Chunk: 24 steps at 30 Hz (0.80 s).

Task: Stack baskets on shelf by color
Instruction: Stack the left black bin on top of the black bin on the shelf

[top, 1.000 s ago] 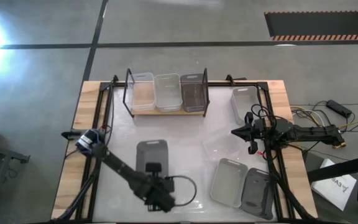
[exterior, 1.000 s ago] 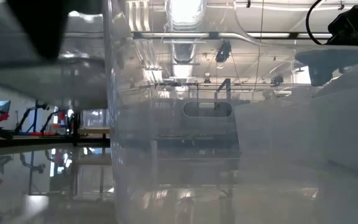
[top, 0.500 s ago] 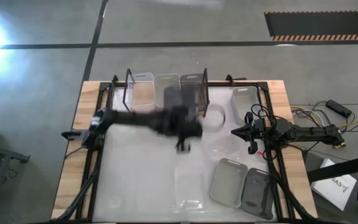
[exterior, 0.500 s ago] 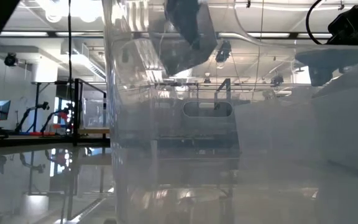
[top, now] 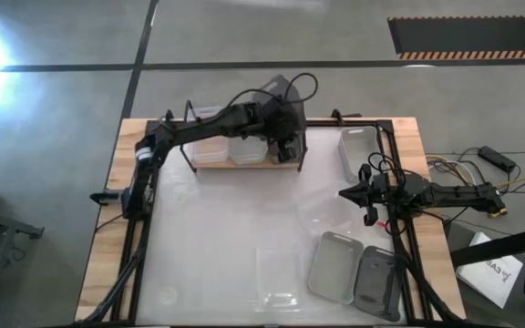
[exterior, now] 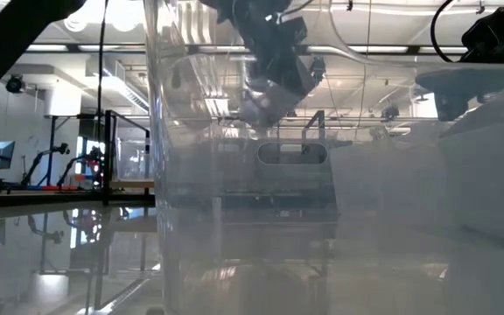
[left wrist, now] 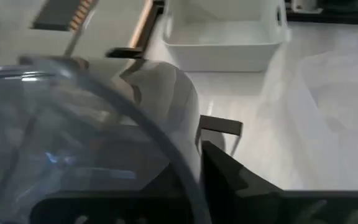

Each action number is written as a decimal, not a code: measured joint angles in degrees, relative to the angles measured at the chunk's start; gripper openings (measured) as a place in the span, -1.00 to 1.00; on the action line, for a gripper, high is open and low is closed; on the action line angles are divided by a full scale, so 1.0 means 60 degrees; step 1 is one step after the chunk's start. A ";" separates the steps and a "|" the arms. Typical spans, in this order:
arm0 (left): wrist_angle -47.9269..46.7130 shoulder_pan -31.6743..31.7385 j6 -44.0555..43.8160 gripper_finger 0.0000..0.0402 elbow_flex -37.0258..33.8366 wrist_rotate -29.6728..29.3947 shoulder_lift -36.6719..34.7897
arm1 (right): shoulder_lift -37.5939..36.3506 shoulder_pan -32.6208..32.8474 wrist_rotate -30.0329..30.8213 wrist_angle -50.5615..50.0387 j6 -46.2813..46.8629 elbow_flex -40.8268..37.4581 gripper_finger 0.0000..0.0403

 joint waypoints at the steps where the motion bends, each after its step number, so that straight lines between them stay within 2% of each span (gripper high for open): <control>1: 0.0079 0.0028 -0.0007 -1.00 -0.0102 0.0082 0.0004 | 0.0000 0.0002 0.0000 0.0000 0.0000 0.0002 -0.96; 10: 0.1101 0.0068 0.0077 -1.00 -0.1464 0.0082 0.0001 | 0.0000 0.0002 -0.0002 0.0000 0.0000 0.0001 -0.96; 20: 0.1099 0.0071 0.0085 -1.00 -0.1629 0.0265 -0.0007 | 0.0000 0.0000 -0.0004 0.0000 0.0000 -0.0001 -0.96; 24: 0.1139 0.0068 0.0089 -0.89 -0.1661 0.0647 -0.0009 | 0.0000 0.0004 0.0000 0.0000 0.0000 0.0000 -0.96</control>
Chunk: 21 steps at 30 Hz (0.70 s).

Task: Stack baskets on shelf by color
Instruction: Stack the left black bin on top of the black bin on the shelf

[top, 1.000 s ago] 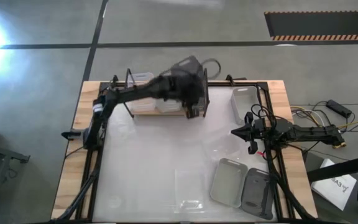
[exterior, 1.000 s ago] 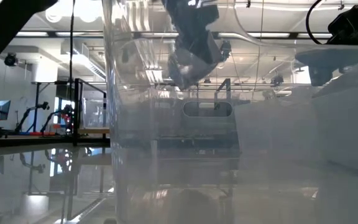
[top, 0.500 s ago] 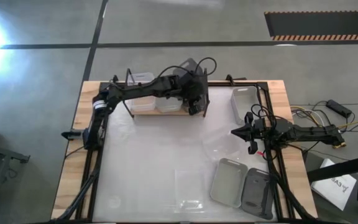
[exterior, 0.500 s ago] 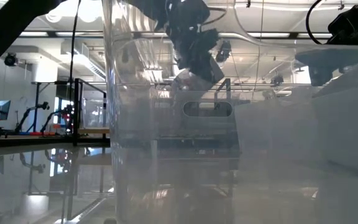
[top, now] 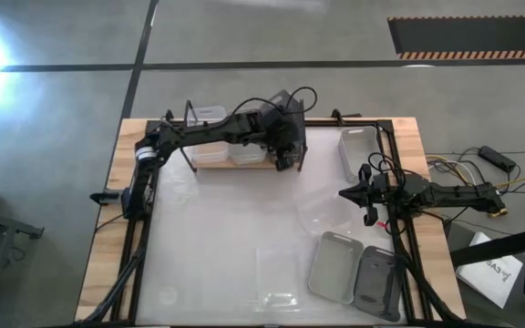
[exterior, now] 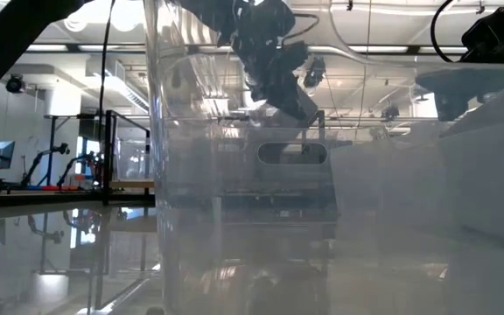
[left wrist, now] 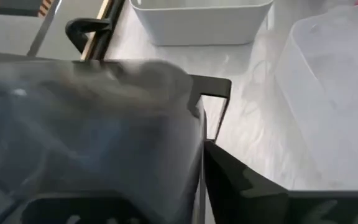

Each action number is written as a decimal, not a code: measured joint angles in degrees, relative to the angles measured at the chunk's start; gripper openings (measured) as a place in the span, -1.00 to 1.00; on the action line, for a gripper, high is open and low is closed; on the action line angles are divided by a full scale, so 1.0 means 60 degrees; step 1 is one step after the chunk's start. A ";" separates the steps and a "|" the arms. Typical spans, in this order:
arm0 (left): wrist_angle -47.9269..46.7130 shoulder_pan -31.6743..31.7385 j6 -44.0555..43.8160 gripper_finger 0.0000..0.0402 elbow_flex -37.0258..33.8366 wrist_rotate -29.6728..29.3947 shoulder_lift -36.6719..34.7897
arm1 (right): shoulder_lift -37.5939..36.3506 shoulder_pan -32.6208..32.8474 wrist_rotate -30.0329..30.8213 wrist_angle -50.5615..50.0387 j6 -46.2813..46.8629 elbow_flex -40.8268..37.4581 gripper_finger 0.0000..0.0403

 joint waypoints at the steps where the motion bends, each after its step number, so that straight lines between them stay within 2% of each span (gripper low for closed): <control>1: -0.0012 -0.0003 -0.0001 -0.85 -0.0023 0.0004 -0.0002 | 0.0000 -0.0002 -0.0001 0.0000 0.0000 -0.0001 -0.96; 8: -0.0048 -0.0002 0.0003 -0.48 -0.0051 0.0000 -0.0002 | 0.0000 -0.0002 0.0000 0.0000 0.0000 0.0001 -0.96; 12: -0.0333 0.0000 0.0005 -0.34 0.0047 -0.0005 -0.0068 | 0.0000 0.0000 -0.0001 0.0000 0.0000 0.0002 -0.96; 17: -0.1082 0.0000 0.0092 -0.30 0.0160 -0.0175 -0.0524 | 0.0000 -0.0002 0.0000 0.0000 0.0000 0.0001 -0.96; 21: -0.1167 0.0000 0.0094 -0.34 0.0098 -0.0194 -0.0821 | 0.0000 -0.0004 -0.0004 0.0000 0.0000 0.0002 -0.96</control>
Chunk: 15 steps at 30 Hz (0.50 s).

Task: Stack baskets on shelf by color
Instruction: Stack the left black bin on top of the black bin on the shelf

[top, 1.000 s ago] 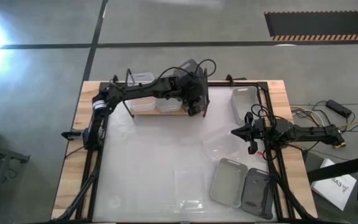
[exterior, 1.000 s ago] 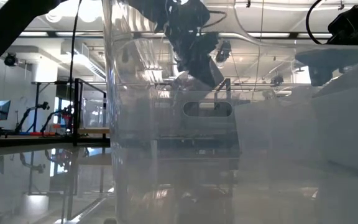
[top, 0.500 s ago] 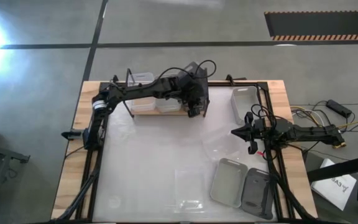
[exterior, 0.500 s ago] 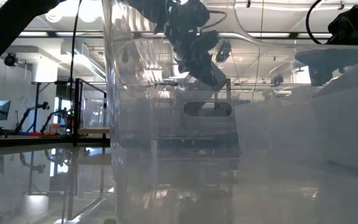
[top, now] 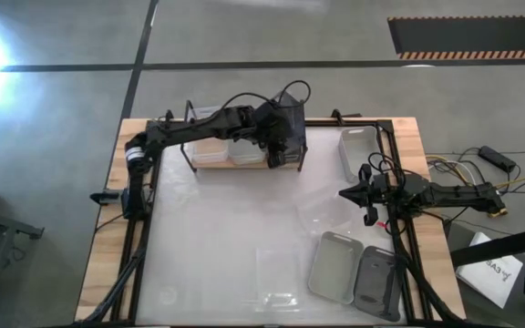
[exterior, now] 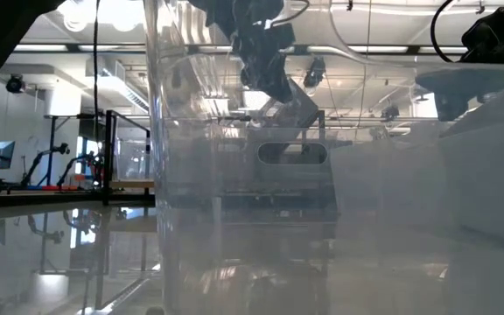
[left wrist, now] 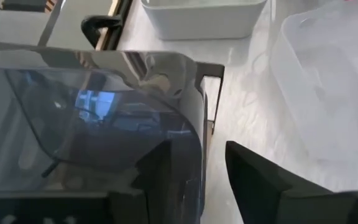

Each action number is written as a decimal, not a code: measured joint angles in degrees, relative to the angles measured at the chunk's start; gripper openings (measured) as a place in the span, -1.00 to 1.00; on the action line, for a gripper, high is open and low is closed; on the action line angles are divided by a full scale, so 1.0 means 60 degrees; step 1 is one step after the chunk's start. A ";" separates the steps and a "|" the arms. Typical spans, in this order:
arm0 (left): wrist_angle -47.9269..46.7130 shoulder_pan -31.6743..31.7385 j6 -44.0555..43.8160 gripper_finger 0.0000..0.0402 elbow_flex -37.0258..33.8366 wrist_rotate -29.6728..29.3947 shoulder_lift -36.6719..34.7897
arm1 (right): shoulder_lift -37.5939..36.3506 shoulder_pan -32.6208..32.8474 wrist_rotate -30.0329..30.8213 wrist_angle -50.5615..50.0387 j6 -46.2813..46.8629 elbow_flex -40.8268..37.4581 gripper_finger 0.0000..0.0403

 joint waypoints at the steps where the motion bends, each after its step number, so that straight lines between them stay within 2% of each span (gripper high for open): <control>1: -0.0008 0.0000 0.0000 -0.37 -0.0001 -0.0003 -0.0008 | 0.0000 0.0000 -0.0001 0.0000 0.0000 -0.0003 -0.96; 10: -0.0022 0.0000 0.0448 -0.95 -0.0440 -0.0010 0.0079 | 0.0000 0.0001 0.0004 0.0000 0.0000 -0.0004 -0.96; 15: -0.0330 0.0000 0.0436 -0.99 -0.0492 -0.0014 0.0079 | 0.0000 0.0001 0.0002 0.0000 0.0000 -0.0004 -0.96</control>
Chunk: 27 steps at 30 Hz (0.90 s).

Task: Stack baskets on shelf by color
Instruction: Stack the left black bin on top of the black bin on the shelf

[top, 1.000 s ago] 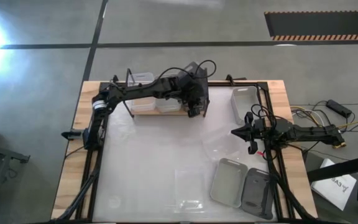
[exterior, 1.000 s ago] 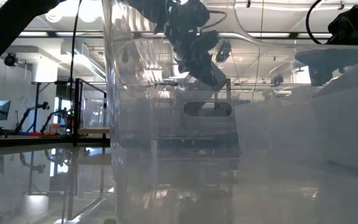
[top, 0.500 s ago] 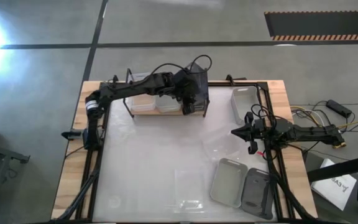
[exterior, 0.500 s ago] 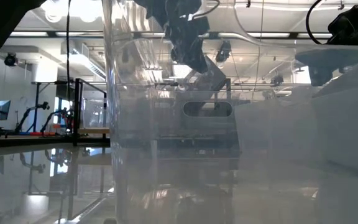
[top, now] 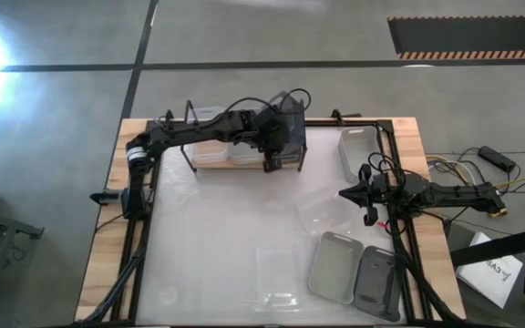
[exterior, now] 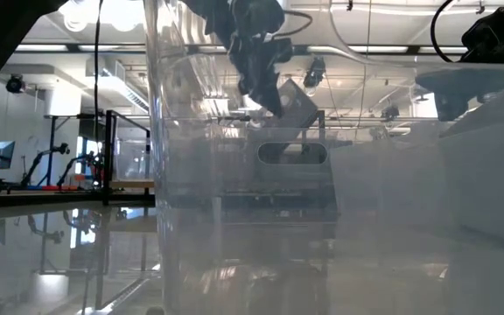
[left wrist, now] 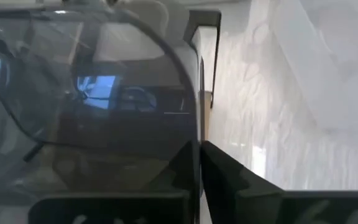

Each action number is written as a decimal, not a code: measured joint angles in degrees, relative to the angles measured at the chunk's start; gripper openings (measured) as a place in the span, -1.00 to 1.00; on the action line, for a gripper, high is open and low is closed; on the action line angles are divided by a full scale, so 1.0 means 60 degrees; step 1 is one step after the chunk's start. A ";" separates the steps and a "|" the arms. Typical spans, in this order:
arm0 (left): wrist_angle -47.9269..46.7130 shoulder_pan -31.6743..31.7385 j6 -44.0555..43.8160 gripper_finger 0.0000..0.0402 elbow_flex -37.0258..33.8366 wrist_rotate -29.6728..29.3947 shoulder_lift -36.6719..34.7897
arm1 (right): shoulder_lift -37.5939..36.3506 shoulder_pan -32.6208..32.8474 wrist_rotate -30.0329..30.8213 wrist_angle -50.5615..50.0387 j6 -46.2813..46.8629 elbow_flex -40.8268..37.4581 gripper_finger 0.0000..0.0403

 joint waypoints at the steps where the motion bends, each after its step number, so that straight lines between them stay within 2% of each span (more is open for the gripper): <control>1: -0.0072 0.0000 -0.0014 -0.99 0.0000 0.0000 0.0000 | 0.0000 0.0001 0.0001 0.0000 0.0000 0.0000 -0.96; 11: -0.0779 0.0004 -0.0281 -1.00 0.0000 -0.0233 0.0000 | 0.0000 0.0002 0.0001 0.0000 0.0000 0.0001 -0.96; 16: -0.0726 0.0002 -0.0531 -1.00 0.0000 -0.0942 0.0000 | 0.0000 -0.0001 0.0000 0.0000 0.0000 0.0001 -0.96; 21: -0.0481 0.0007 -0.0502 -0.99 -0.0007 -0.1002 0.0000 | 0.0000 0.0002 0.0001 0.0000 0.0000 0.0004 -0.96; 27: -0.0494 0.0007 -0.0458 -0.78 -0.0007 -0.0966 0.0000 | 0.0000 -0.0001 -0.0001 0.0000 0.0000 0.0001 -0.96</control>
